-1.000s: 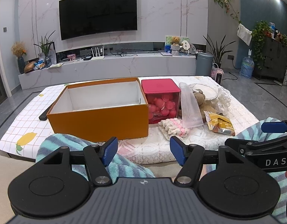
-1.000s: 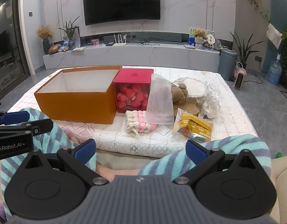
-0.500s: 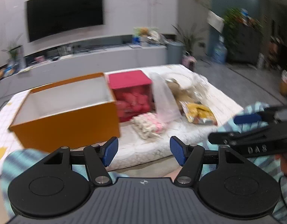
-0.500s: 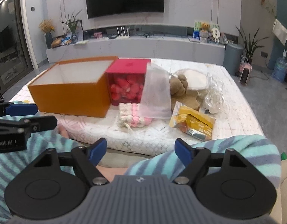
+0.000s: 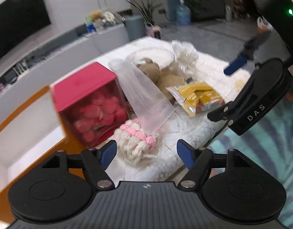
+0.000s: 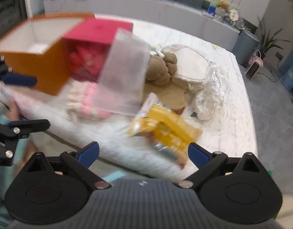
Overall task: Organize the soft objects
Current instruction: 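Grasp the yellow snack bag with the right tool while the left tool grasps the pink-white knitted toy, then place the snack bag in the orange box with right tool while left places knitted toy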
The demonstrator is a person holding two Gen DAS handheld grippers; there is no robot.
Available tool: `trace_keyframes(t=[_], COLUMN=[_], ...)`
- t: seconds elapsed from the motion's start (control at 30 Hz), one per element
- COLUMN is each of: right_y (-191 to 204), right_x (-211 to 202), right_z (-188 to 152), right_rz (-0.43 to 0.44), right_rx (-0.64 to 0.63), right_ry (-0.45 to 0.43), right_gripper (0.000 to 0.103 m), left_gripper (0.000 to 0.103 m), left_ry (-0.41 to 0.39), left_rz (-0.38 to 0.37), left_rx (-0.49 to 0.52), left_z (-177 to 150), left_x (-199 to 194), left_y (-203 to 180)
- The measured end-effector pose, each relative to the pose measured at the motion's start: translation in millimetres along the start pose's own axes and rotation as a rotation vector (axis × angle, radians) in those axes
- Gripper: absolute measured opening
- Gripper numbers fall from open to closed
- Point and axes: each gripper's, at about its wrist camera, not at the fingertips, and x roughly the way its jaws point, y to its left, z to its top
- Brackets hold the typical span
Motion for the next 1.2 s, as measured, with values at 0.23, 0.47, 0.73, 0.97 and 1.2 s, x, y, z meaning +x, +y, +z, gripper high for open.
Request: trace_keyframes(t=[0.23,0.47,0.73,0.97,1.2], right_y=[-12.8,-26.9,-31.0,-25.4,-24.7], right_x=[48.9,78.8,97.1,81.0,73.8], right_z=[20.3,26.2,34.4,30.4,25.6], right_rz=[0.005,0.083,0.041,0.016,0.0], right_rx=[-0.069,0.002,0.022,0.027,0.014], right_ry=[0.095,0.181,0.161,0.13,0.11], right_gripper=[0.098,0.097,0.096,0.077,0.062], left_gripper=[0.084,0.084,0.074,0.054,0.024], left_ry=[0.151,0.199,0.193,0.175,0.129], left_rz=[0.014,0.036,0.048,0.074,0.062], left_rx=[0.069,0.104,0.108,0.028,-0.064], left_z=[10.5,13.6,11.0,11.4,9.3], left_x=[66.9,89.1,87.8,84.5,59.6], left_y=[4.9,6.4,-0.2,0.1,10.3])
